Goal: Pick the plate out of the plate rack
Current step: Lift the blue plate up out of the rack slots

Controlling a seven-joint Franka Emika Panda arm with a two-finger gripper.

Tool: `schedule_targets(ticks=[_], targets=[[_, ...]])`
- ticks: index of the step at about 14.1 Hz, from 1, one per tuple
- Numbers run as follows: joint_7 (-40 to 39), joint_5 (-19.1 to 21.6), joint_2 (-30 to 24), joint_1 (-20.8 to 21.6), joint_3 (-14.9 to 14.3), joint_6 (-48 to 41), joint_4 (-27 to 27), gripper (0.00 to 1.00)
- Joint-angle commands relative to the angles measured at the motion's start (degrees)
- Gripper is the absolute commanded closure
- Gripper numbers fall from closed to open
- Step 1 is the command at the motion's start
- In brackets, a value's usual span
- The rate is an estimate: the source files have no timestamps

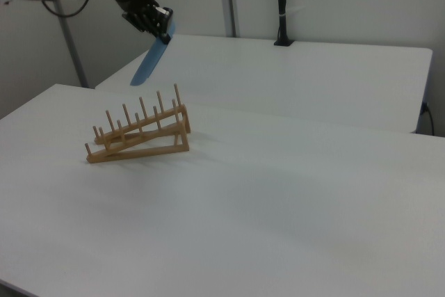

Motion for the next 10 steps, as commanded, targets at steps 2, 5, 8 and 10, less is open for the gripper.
schedule_targets(ticks=[2, 5, 8, 10], targets=[[-11.59, 11.11, -4.96, -9.34, 0.57, -11.69, -5.57, 1.0], [-19.17, 11.3, -5.23, -12.78, 0.49, -15.06, -8.83, 1.0], [-28.64, 11.12, -4.1, -15.07, -0.04, -13.4, -14.18, 1.0], [-31.49, 10.95, -2.43, -16.13, -1.0, -10.42, -16.3, 1.0]])
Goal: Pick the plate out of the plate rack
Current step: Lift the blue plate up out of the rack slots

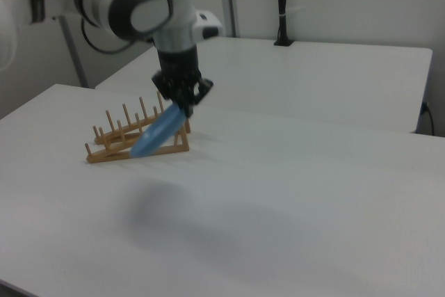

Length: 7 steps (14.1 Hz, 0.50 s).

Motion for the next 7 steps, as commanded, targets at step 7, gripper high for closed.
schedule_targets(ticks=[7], targets=[[-6.07, 0.45, 11.71, -2.14, -2.03, 13.18, -5.0, 1.0]])
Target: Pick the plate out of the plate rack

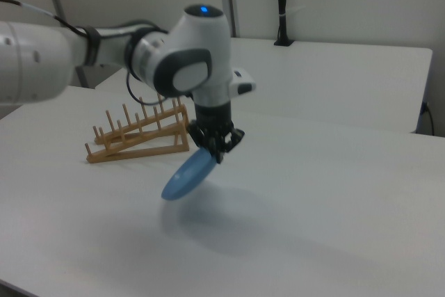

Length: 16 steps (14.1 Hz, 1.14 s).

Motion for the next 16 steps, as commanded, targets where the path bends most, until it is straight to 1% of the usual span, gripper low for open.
schedule_targets(ticks=[1, 3, 7, 9, 10, 11, 12, 13, 14, 15, 16], targets=[[-1.18, 0.54, 4.25, -0.2, -0.42, 3.77, 0.05, 1.0], [-0.74, 0.54, 6.45, -0.37, -0.42, 6.59, -0.04, 1.0], [-1.35, 0.19, 10.4, -1.08, -0.51, 9.23, -0.04, 0.97], [-1.44, -1.56, 11.64, -1.08, -0.42, 9.5, -0.04, 0.89], [-1.44, -2.53, 11.91, -1.08, -0.51, 9.41, -0.04, 0.83], [-1.44, -2.97, 12.17, -1.08, -0.42, 9.41, -0.13, 0.74], [-1.44, -3.07, 12.26, -1.08, -0.51, 9.41, -0.13, 0.68], [-1.44, -3.07, 12.78, -1.08, -0.51, 9.41, -0.13, 0.66], [-1.44, -3.07, 12.96, -1.08, -0.51, 9.41, -0.04, 0.61], [-1.35, -3.07, 13.05, -1.08, -0.51, 9.41, -0.04, 0.46], [-1.35, -3.15, 13.05, -1.08, -0.51, 9.33, -0.04, 0.37]])
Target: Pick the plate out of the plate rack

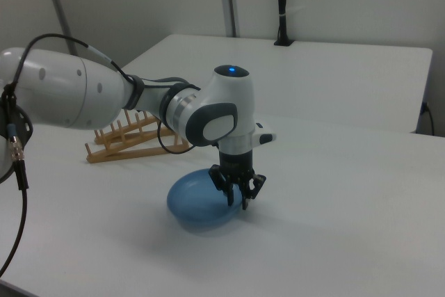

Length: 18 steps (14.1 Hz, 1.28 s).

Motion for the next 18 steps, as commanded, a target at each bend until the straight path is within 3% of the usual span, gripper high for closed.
schedule_targets(ticks=[1, 2, 4, 7, 11, 14, 18], targets=[[-0.85, -1.23, -0.02, 0.42, -0.44, 0.88, -0.1, 0.36], [-0.68, -1.59, -0.63, 0.42, -0.44, 0.44, -0.01, 0.33], [0.11, -1.5, -3.87, 0.51, -0.35, -0.96, -0.01, 0.01], [0.46, -1.59, -10.46, 2.08, -0.44, -6.32, 0.16, 0.0], [7.65, -3.43, -19.33, 7.35, -0.44, -15.18, 0.34, 0.0], [16.16, -6.94, -21.81, 12.1, 0.09, -22.13, 1.91, 0.0], [23.83, -7.65, -23.04, 15.36, 2.1, -25.4, 3.59, 0.0]])
